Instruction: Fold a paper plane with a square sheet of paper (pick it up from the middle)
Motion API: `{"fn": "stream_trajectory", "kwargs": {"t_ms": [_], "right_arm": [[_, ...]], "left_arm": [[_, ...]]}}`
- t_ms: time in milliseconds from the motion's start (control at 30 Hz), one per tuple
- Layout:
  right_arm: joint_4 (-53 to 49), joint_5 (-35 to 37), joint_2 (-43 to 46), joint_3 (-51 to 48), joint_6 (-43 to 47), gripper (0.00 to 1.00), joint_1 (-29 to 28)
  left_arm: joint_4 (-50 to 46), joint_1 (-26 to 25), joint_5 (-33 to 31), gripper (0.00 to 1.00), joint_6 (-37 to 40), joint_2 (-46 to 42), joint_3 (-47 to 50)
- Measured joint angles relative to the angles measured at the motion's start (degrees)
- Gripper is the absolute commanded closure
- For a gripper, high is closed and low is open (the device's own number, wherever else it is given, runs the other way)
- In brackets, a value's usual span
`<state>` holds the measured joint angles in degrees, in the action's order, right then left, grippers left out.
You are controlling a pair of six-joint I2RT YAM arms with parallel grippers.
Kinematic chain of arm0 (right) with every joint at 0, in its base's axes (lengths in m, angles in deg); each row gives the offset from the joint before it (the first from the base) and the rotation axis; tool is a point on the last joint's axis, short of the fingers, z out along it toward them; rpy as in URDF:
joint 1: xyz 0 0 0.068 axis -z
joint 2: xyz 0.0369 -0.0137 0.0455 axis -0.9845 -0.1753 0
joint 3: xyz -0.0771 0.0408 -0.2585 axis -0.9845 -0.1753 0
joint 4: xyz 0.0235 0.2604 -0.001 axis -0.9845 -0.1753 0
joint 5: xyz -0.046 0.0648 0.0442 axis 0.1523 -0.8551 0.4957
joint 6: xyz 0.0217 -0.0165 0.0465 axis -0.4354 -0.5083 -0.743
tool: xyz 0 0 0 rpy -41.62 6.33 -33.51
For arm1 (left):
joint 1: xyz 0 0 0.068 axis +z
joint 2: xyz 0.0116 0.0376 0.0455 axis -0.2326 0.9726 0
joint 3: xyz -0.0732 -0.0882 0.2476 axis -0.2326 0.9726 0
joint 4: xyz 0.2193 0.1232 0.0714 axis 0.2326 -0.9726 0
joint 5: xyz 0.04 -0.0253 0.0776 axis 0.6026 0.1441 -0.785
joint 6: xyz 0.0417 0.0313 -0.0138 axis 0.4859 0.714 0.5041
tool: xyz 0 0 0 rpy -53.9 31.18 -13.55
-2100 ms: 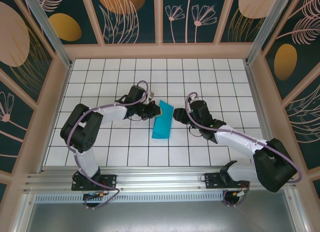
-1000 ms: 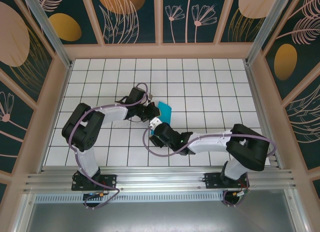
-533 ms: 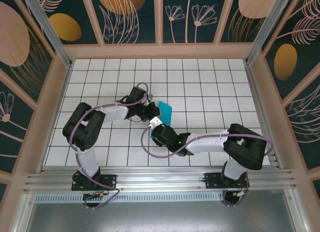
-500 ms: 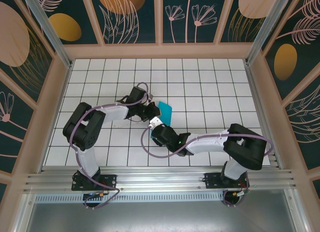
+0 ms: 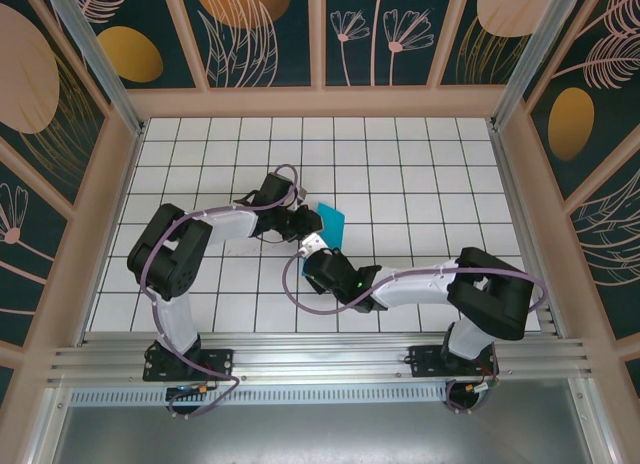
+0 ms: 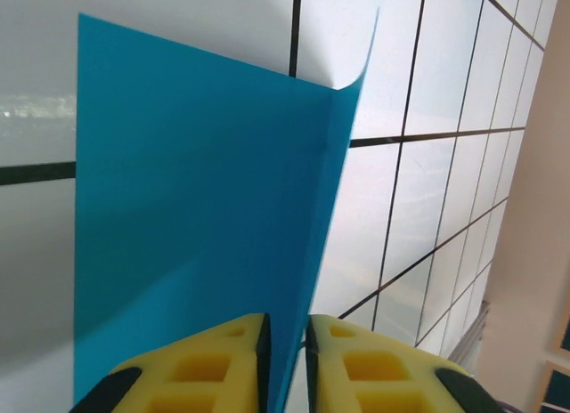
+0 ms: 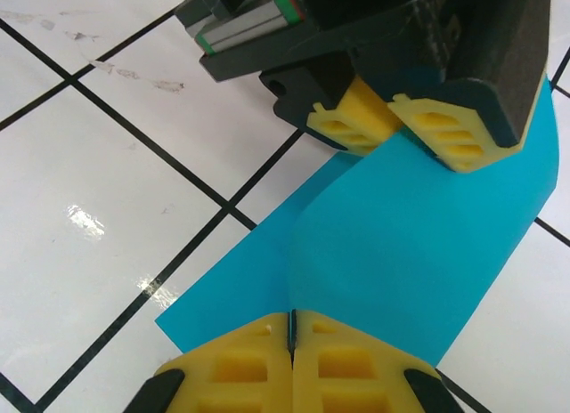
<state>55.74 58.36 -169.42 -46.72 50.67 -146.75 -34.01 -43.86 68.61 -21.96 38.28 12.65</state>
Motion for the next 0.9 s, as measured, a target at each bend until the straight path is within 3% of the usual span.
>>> {"fn": "stream_trajectory", "kwargs": {"t_ms": [33, 167, 433, 633, 900], "right_arm": [[-0.3, 0.0, 0.0, 0.2, -0.4, 1.00, 0.0], [-1.6, -2.1, 0.0, 1.5, -3.3, 1.00, 0.9], [-1.0, -19.7, 1.2, 1.8, -11.5, 1.00, 10.2], [3.1, -30.0, 3.4, 0.4, -15.3, 1.00, 14.6], [3.7, -37.7, 3.5, -1.2, -16.5, 1.00, 19.3]], "left_arm": [[-0.3, 0.0, -0.5, 0.65, 0.2, 0.0, 0.0], [-3.0, 0.0, -5.2, 0.43, 1.0, -1.1, 0.1], [-7.2, 0.1, -19.0, 0.38, 0.9, -12.6, 1.8], [-6.9, 0.2, -22.9, 0.50, 0.5, -17.0, 4.1], [-4.5, 0.2, -18.1, 0.67, -1.4, -17.6, 11.7]]}}
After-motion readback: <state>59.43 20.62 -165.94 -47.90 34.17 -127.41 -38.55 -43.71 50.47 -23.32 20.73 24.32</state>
